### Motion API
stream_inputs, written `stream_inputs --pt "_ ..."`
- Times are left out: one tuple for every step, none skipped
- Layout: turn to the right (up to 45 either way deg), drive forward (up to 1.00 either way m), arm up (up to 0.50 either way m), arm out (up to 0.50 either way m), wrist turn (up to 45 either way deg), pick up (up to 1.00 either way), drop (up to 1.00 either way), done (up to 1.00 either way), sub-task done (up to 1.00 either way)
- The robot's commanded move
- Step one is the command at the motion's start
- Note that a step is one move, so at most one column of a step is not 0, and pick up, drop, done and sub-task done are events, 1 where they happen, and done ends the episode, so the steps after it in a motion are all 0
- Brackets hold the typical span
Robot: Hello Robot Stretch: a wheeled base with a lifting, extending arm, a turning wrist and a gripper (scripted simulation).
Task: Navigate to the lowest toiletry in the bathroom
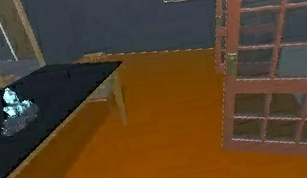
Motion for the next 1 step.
stream_inputs --pt "0.0 1.0 0.0 0.0 0.0 0.0 0.0 0.0 0.0"
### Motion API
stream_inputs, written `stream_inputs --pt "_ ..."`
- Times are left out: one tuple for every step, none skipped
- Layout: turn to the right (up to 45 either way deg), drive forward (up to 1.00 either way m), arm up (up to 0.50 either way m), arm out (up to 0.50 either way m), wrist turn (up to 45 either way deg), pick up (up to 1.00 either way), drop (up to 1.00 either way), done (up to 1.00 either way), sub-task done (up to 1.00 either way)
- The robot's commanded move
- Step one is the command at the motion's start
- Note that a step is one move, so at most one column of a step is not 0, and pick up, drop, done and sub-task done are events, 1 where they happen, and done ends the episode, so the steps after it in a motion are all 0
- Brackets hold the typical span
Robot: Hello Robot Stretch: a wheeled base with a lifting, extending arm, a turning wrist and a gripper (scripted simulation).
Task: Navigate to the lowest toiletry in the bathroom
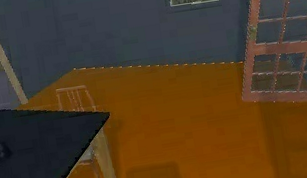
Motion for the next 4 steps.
stream_inputs --pt "0.0 0.4 0.0 0.0 0.0 0.0 0.0 0.0 0.0" --pt "15.0 0.0 0.0 0.0 0.0 0.0 0.0 0.0 0.0" --pt "0.0 0.45 0.0 0.0 0.0 0.0 0.0 0.0 0.0" --pt "45.0 0.0 0.0 0.0 0.0 0.0 0.0 0.0 0.0"
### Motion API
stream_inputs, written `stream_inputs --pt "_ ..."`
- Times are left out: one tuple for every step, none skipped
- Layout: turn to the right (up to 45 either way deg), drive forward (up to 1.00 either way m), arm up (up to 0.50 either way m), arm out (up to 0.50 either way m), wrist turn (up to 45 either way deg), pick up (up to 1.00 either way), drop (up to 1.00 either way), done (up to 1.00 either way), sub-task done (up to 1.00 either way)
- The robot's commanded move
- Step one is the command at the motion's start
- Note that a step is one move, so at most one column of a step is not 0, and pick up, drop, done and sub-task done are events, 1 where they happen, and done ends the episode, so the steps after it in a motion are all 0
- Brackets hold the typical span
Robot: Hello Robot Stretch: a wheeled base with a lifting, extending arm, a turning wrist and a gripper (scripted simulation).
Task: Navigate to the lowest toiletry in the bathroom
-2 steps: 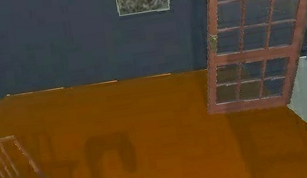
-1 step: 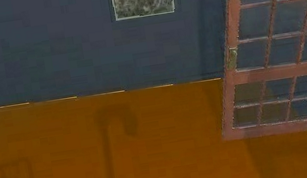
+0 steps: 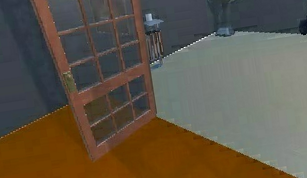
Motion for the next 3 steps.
stream_inputs --pt "6.0 0.0 0.0 0.0 0.0 0.0 0.0 0.0 0.0" --pt "0.0 0.45 0.0 0.0 0.0 0.0 0.0 0.0 0.0" --pt "39.0 0.0 0.0 0.0 0.0 0.0 0.0 0.0 0.0"
